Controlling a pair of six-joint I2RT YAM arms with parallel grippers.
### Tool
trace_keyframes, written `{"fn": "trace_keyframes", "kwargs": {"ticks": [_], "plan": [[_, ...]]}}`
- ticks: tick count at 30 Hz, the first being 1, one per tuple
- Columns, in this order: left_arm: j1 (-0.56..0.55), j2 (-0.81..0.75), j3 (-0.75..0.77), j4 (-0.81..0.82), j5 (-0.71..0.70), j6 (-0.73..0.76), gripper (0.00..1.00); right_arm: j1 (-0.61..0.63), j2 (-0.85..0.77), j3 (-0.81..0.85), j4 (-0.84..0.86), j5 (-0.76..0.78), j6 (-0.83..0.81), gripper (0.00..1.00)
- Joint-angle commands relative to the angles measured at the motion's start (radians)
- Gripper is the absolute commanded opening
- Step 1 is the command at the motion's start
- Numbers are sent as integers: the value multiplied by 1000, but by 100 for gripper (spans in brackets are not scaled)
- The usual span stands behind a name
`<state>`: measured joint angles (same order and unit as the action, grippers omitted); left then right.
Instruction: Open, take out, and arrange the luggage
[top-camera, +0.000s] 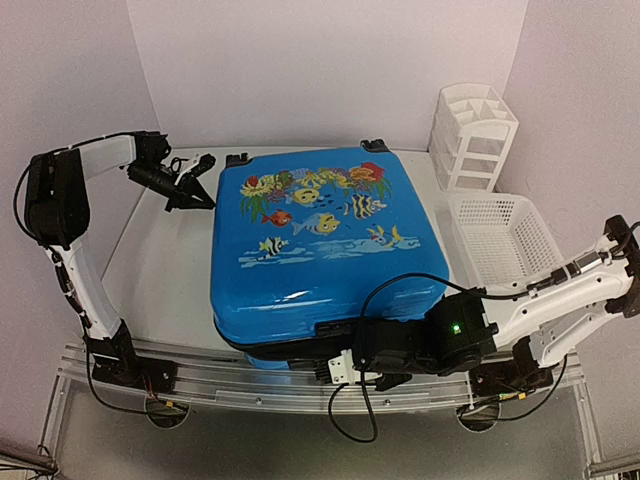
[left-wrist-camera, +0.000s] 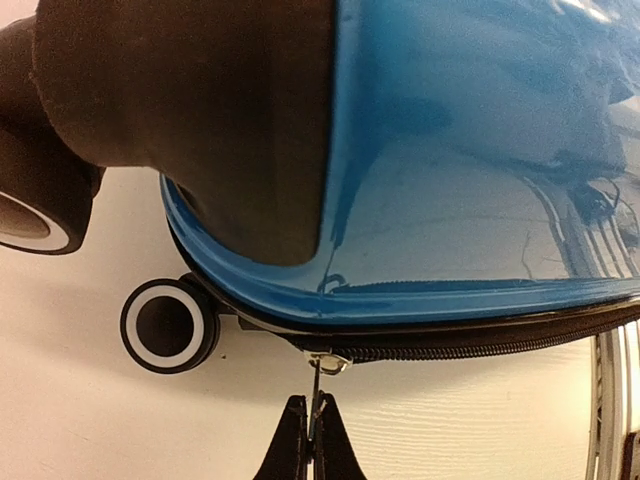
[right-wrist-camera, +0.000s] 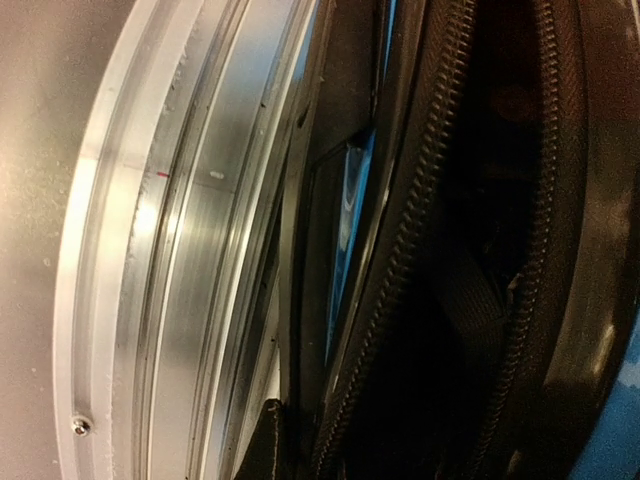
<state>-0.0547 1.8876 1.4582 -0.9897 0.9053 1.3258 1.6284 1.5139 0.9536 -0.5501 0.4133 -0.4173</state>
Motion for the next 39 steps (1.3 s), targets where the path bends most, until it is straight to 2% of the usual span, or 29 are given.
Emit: {"fn": "trace_keyframes", "kwargs": {"ticks": [1, 5, 11, 14, 16, 18, 19, 25, 33, 36, 37, 39], "plan": [[99, -33, 148, 219, 5, -10, 0, 51, -36, -159, -530, -61, -51, 0], [112, -33, 160, 169, -6, 42, 0, 44, -87, -209, -552, 39, -52, 0], [76, -79, 100, 122, 23, 32, 0, 39, -53, -139, -472, 150, -116, 1], [69, -87, 86, 155, 34, -50, 0, 34, -30, -40, -417, 201, -118, 10], [69, -87, 78, 186, 31, -91, 0, 27, -2, 54, -408, 193, -75, 28], [71, -88, 73, 204, 28, -116, 0, 16, 31, 159, -405, 157, 6, 47], [72, -88, 72, 207, 29, -124, 0, 11, 44, 205, -403, 128, 44, 52], [74, -71, 80, 267, 20, -182, 0, 9, 75, 352, -375, 92, 292, 64], [76, -66, 88, 276, 27, -179, 0, 6, 53, 472, -368, -4, 654, 63], [76, -73, 77, 278, 31, -176, 0, -76, 23, 470, -373, 40, 981, 62], [76, -77, 71, 279, 33, -175, 0, -123, 4, 461, -382, 24, 1140, 60], [76, -81, 69, 278, 35, -175, 0, -202, -23, 445, -419, -1, 1344, 50]]}}
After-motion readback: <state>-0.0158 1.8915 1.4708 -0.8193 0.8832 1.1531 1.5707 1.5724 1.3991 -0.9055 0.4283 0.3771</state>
